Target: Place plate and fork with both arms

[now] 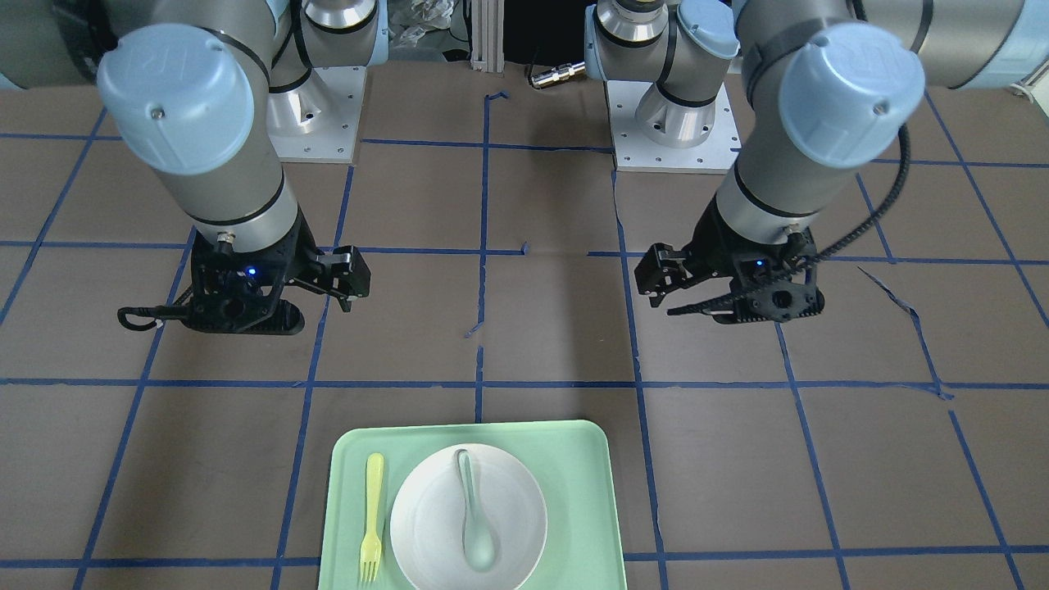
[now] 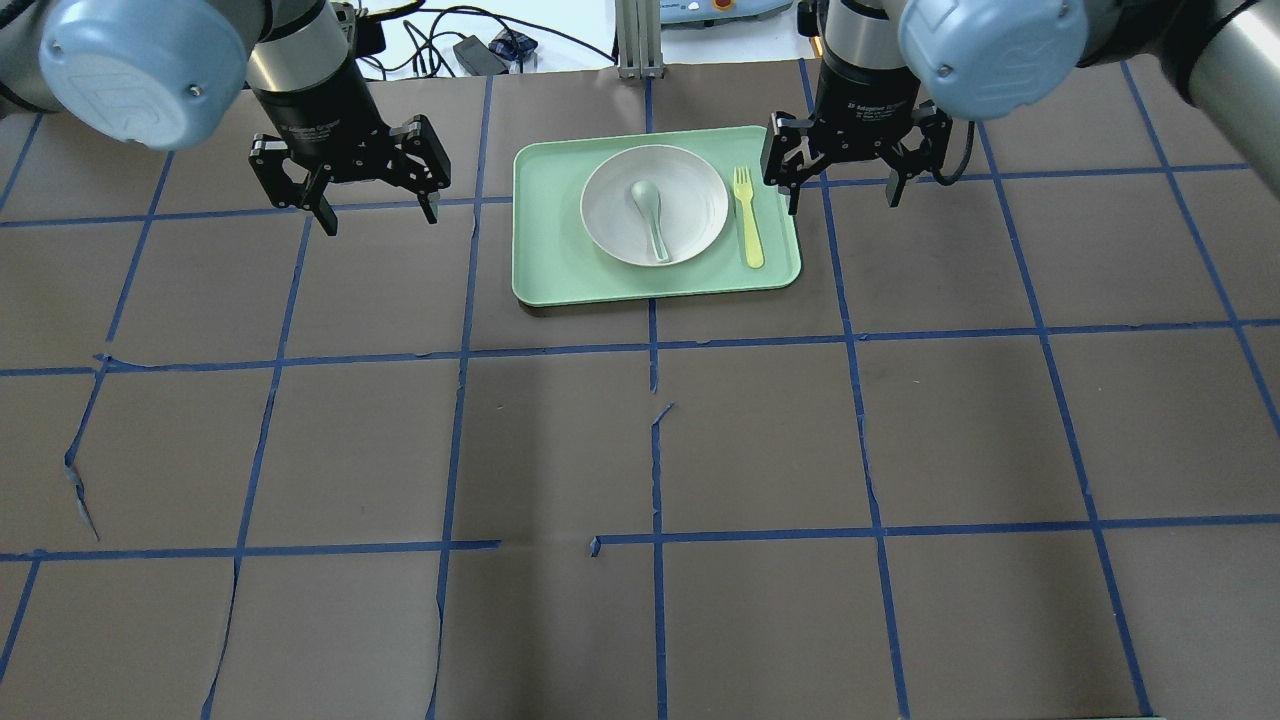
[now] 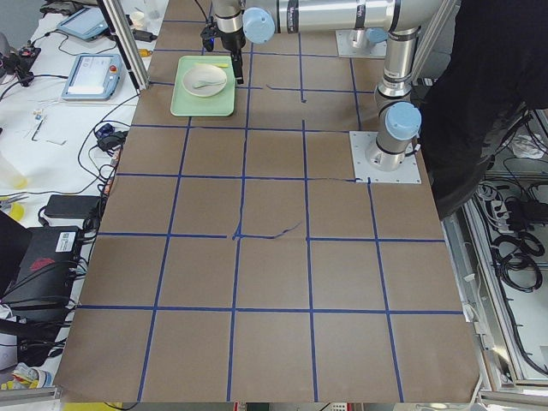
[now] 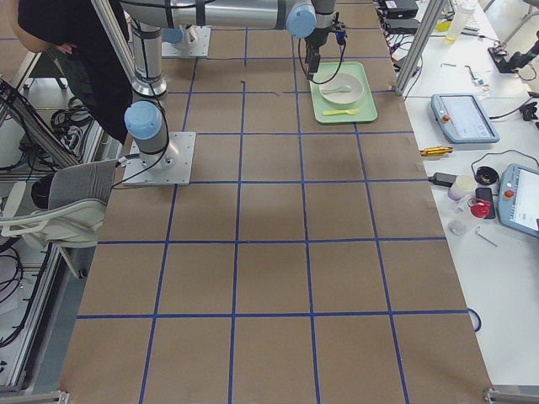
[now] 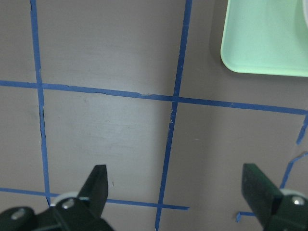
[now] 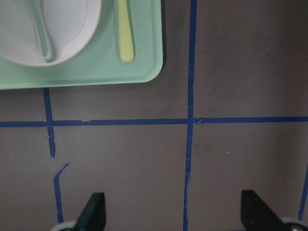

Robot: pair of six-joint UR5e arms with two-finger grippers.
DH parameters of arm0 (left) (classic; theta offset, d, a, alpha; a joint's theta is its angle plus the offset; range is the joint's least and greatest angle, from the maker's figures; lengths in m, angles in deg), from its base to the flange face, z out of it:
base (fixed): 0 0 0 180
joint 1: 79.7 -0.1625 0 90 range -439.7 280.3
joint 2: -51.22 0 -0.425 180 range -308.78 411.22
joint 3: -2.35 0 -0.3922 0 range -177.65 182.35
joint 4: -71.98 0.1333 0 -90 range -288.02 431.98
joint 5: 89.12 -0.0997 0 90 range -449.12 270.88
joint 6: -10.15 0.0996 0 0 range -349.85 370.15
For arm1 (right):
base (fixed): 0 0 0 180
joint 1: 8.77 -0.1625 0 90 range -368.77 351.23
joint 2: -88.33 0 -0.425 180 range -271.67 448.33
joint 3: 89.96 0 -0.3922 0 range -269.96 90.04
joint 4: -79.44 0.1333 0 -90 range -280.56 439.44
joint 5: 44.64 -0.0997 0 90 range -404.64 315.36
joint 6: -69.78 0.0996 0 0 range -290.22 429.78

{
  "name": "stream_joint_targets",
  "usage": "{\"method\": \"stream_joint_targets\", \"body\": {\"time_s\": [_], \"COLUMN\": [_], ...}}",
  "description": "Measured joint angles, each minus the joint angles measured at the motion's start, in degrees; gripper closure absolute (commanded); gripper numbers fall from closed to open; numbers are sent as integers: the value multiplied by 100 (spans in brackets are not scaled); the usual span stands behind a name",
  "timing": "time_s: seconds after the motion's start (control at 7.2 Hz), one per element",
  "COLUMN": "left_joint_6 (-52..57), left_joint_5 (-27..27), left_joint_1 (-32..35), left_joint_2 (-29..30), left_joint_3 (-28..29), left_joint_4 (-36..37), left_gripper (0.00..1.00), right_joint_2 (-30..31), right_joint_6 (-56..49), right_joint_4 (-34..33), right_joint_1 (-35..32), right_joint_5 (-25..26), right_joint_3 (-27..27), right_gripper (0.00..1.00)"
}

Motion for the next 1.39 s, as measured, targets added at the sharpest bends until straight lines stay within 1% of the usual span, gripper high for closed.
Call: {"method": "stream_joint_targets", "body": {"time_s": [0.14, 0.42, 0.69, 0.97, 1.39], "left_joint_6": [-36, 52, 334, 311, 240], "left_joint_5": [-14, -14, 3, 4, 14], "left_joint_1": [156, 183, -101, -353, -396], "left_joint_2": [-101, -226, -333, -426, -572], "left_joint_3": [-25, -101, -237, -369, -604], "left_joint_4": [-24, -26, 55, 135, 155], "left_gripper": [0, 0, 0, 0, 0], "right_joint_2": [114, 359, 569, 664, 761], "right_joint_6": [2, 13, 17, 24, 40], "right_joint_4": [103, 369, 629, 701, 676], "right_joint_1": [-5, -11, -13, -13, -13], "right_joint_5": [-13, -17, -24, -39, -79], "right_joint_3": [52, 90, 105, 112, 118], "right_gripper": [0, 0, 0, 0, 0]}}
